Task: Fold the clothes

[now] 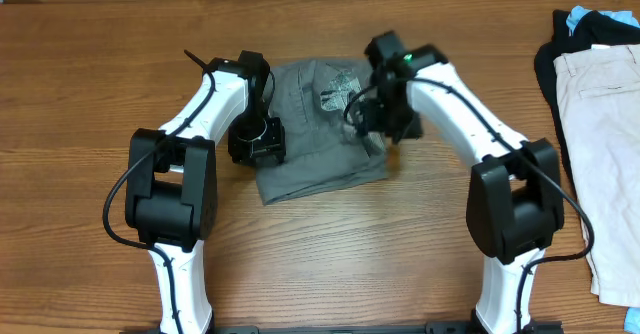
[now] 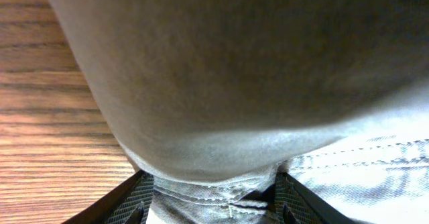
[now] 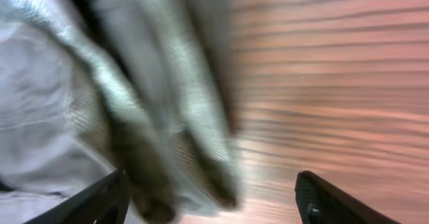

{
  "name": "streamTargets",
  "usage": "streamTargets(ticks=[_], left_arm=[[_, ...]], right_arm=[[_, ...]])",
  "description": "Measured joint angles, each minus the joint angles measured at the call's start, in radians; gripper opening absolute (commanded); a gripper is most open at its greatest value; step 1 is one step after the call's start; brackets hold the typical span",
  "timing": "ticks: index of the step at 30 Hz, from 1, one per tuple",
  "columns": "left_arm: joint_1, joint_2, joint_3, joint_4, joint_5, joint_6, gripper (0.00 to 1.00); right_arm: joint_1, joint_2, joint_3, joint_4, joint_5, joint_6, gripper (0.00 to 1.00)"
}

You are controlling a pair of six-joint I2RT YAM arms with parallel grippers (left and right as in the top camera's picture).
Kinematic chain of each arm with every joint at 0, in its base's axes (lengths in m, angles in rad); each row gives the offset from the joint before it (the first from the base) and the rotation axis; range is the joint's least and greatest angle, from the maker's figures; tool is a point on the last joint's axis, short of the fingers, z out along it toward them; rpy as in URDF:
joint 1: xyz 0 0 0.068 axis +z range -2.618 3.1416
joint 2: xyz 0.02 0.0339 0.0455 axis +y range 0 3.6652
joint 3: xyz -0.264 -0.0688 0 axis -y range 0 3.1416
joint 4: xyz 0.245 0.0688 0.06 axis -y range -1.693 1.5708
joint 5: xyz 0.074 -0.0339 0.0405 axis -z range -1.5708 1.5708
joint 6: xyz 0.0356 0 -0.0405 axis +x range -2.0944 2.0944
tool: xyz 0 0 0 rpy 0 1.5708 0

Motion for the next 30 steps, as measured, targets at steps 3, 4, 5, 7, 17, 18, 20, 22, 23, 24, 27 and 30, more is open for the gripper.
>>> streamTargets(ticks=[3, 4, 5, 7, 17, 18, 20, 22, 23, 24, 27, 30], left_arm=[[0.0, 0.0, 0.0, -0.001, 0.0, 0.0, 0.61], [0.0, 0.0, 0.0, -0.001, 0.0, 0.0, 0.61], [0.0, 0.0, 0.0, -0.001, 0.0, 0.0, 0.61], [0.0, 0.0, 0.0, -0.001, 0.0, 0.0, 0.61], [0.0, 0.0, 0.0, -0.002, 0.0, 0.0, 0.65], [0.0, 0.0, 0.0, -0.002, 0.0, 0.0, 0.65], [0.0, 0.0, 0.0, -0.002, 0.0, 0.0, 0.65], [0.0, 0.0, 0.0, -0.002, 0.0, 0.0, 0.65], [0.0, 0.0, 0.0, -0.002, 0.0, 0.0, 0.65], [0.0, 0.0, 0.0, -0.002, 0.0, 0.0, 0.65], [0.0, 0.0, 0.0, -0.002, 0.0, 0.0, 0.65], [0.0, 0.0, 0.0, -0.002, 0.0, 0.0, 0.65]], right_arm=[[-0.02, 0.0, 0.06, -0.05, 0.021, 0.016, 0.82], [-0.023, 0.0, 0.073, -0.054, 0.006, 0.016, 0.82], [-0.023, 0.0, 0.078, -0.055, -0.012, 0.014, 0.82], [-0.013, 0.0, 0.079, -0.059, -0.122, -0.034, 0.82], [0.064, 0.0, 0.062, -0.084, -0.269, -0.114, 0.88], [0.064, 0.0, 0.05, -0.074, -0.263, -0.112, 0.88], [0.06, 0.0, 0.014, -0.043, -0.25, -0.112, 0.88], [0.059, 0.0, -0.028, -0.011, -0.241, -0.112, 0.84], [0.058, 0.0, -0.041, -0.004, -0.239, -0.112, 0.8], [0.058, 0.0, -0.056, 0.012, -0.239, -0.112, 0.75], [0.058, 0.0, -0.089, 0.051, -0.247, -0.116, 0.64], [0.058, 0.0, -0.094, 0.073, -0.254, -0.113, 0.49]])
